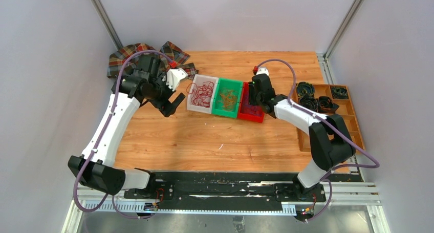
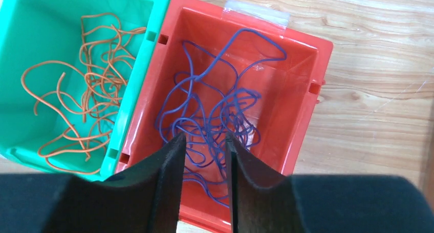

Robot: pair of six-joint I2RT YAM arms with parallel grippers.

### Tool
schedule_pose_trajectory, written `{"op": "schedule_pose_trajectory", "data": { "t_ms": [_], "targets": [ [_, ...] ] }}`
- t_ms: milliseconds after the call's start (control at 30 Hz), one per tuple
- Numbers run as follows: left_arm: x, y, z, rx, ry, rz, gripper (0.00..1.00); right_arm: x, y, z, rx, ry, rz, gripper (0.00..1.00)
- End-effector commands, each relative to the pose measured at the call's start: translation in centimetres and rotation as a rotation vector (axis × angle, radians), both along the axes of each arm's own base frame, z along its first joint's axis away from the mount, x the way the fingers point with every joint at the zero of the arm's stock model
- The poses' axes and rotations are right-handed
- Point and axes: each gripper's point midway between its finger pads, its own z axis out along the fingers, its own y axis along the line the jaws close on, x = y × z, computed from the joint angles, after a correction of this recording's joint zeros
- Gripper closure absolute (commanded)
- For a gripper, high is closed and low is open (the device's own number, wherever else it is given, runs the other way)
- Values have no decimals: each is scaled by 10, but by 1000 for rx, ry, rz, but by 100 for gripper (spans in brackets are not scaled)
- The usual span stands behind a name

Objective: Untangle the cables

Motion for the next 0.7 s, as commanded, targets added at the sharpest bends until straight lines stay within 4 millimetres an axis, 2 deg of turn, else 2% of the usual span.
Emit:
{"op": "schedule_pose_trajectory", "data": {
  "t_ms": [0, 100, 167, 267, 400, 500, 533, 567, 667],
  "targets": [
    [5, 5, 8, -24, -13, 42, 2, 5, -2, 27, 22, -55, -53, 55],
    [6, 7, 9, -41, -10, 51, 2, 2, -6, 39, -1, -78, -55, 36],
    [6, 7, 11, -55, -14, 50, 2, -3, -9, 48, -7, -84, -53, 30],
    [10, 11, 15, -111, -15, 72, 2, -18, -10, 68, 11, -117, -27, 27],
    [31, 27, 13, -211, -28, 199, 2, -45, -18, 101, 26, -212, -14, 26],
    [51, 40, -1, -253, -93, 292, 2, -67, -47, 117, 27, -277, -93, 25],
    [56, 44, -9, -256, -120, 318, 2, -74, -57, 118, 21, -294, -122, 25],
    [61, 47, -20, -262, -151, 344, 2, -80, -76, 119, -6, -324, -194, 24],
    [70, 53, -58, -278, -226, 410, 2, -98, -108, 107, -45, -364, -279, 20]
  ]
}}
